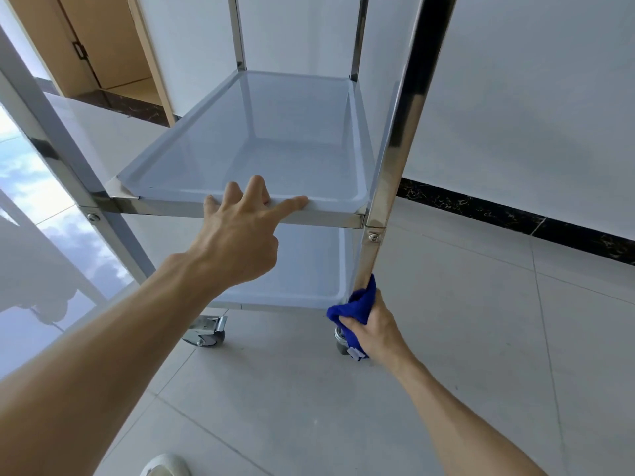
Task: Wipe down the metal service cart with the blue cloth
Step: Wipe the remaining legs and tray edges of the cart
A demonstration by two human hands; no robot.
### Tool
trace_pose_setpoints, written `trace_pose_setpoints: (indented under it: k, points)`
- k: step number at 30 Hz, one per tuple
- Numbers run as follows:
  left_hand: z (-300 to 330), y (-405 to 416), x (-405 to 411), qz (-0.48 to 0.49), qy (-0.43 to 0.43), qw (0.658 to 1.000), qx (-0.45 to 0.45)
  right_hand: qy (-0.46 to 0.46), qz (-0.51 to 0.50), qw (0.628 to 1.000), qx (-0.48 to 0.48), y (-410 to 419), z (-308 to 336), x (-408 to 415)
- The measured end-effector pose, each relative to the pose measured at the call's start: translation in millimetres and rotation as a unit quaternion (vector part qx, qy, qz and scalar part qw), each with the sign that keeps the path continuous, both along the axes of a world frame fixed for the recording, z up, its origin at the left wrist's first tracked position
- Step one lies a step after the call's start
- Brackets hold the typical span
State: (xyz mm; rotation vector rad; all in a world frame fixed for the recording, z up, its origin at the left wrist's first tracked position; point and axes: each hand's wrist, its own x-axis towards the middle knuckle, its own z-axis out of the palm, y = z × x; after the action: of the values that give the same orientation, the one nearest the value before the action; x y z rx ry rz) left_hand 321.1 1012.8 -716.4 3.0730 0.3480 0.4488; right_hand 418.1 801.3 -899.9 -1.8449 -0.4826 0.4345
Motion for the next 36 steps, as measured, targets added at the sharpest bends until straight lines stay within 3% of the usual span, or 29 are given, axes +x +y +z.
trace_pose_setpoints:
  k: [2,4,5,8,9,11,21,30,36]
  points:
    - [3.9,-4.1,1.5,0.017,-0.018,0.999,-0.020,0.010,0.043,0.998,-0.039,-11.1,7.4,13.7]
    - [14.8,-17.7,8.1,0.024,-0.092,0.986,-0.137,0.033,0.066,0.996,-0.047,-25.2,20.8,29.2]
    - [23.0,-28.2,12.6,0.018,-0.143,0.959,-0.242,0.036,0.059,0.996,-0.052,-32.3,29.2,36.1]
    - [54.8,-66.0,27.5,-0.050,-0.227,0.808,-0.541,0.043,-0.020,0.999,-0.026,-51.8,51.8,55.1]
    - [64.3,-76.8,32.4,-0.075,-0.226,0.774,-0.586,0.046,-0.051,0.998,-0.014,-58.3,59.3,61.1]
    - [77.9,-93.5,40.1,-0.113,-0.207,0.741,-0.628,0.042,-0.094,0.995,-0.009,-72.5,72.6,72.4]
    - [84.2,-92.8,42.9,-0.133,-0.216,0.752,-0.608,0.037,-0.118,0.991,0.057,-88.3,114.0,96.6]
    - [84.3,-61.0,-1.0,-0.134,-0.226,0.753,-0.604,0.060,-0.054,0.992,0.099,-18.4,135.0,95.5]
    - [80.1,-26.2,-45.2,-0.103,-0.255,0.745,-0.608,0.141,-0.010,0.973,0.180,39.4,147.4,87.2]
